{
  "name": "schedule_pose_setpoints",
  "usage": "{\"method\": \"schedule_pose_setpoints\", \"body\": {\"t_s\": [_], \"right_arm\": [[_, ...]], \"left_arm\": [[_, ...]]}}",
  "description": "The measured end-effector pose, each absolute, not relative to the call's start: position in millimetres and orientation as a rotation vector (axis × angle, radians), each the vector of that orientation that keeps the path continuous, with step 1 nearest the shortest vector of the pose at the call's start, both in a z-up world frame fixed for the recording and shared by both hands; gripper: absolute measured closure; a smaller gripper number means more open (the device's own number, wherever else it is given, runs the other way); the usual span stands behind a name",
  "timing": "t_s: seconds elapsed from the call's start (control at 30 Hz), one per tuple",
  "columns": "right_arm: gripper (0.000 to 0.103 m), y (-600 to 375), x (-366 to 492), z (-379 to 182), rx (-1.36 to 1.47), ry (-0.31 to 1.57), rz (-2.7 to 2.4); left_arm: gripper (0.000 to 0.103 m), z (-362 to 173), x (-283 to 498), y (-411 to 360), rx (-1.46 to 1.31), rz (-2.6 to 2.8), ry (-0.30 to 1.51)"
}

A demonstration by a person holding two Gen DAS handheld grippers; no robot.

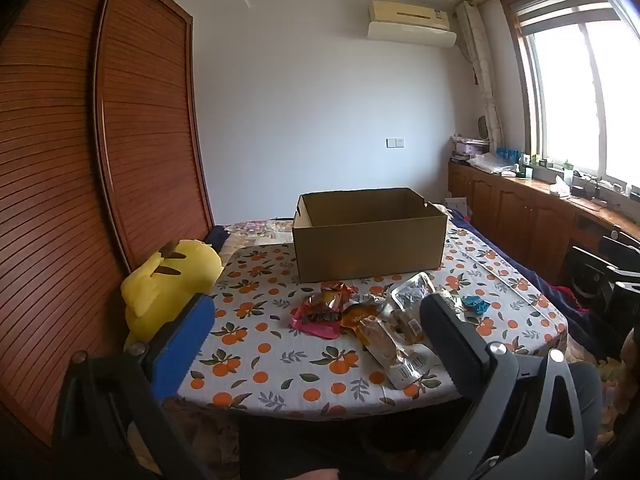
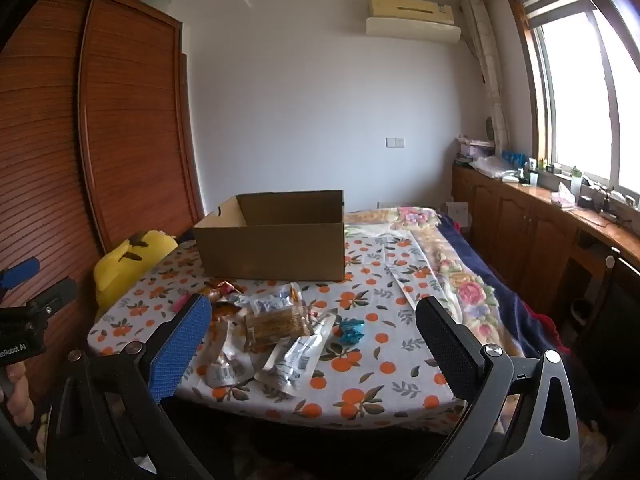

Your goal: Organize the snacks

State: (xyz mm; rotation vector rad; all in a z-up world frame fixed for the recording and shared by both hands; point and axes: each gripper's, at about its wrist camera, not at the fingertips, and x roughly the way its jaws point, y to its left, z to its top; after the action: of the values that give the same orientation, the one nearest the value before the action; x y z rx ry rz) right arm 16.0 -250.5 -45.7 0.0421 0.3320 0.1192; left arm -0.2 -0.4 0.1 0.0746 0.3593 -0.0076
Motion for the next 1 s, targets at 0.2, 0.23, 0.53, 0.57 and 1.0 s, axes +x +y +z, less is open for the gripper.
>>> {"method": "schedule_pose_setpoints", "body": {"t_s": [0.2,0.23,0.53,0.57,1.0], "right_arm": [[0.000,-250.5,16.0,-45.6,0.043,0.329,0.119],[0.000,-250.6,16.1,-45.5,0.044,0.329,0.118],[0.000,-251.2,16.0,-45.8,0.044,0.328,0.118],[0.000,-251.0,15.7,-45.8,0.044,0.327,0.118],[0.000,-251.7,15.3,-45.9,0.043,0.326,0.117]], "left_arm": [[0.000,0.4,0.9,0.2,0.073,-0.003,0.359],[0.000,0.2,-0.3,-0.4,0.075,-0.005,0.356],[0.000,4.1,0.1,5.6,0.071,-0.002,0.350],[0.000,4.2,0.2,5.5,0.072,-0.002,0.351],[0.000,5.3,-1.1,2.9,0.076,-0.001,0.347]]}}
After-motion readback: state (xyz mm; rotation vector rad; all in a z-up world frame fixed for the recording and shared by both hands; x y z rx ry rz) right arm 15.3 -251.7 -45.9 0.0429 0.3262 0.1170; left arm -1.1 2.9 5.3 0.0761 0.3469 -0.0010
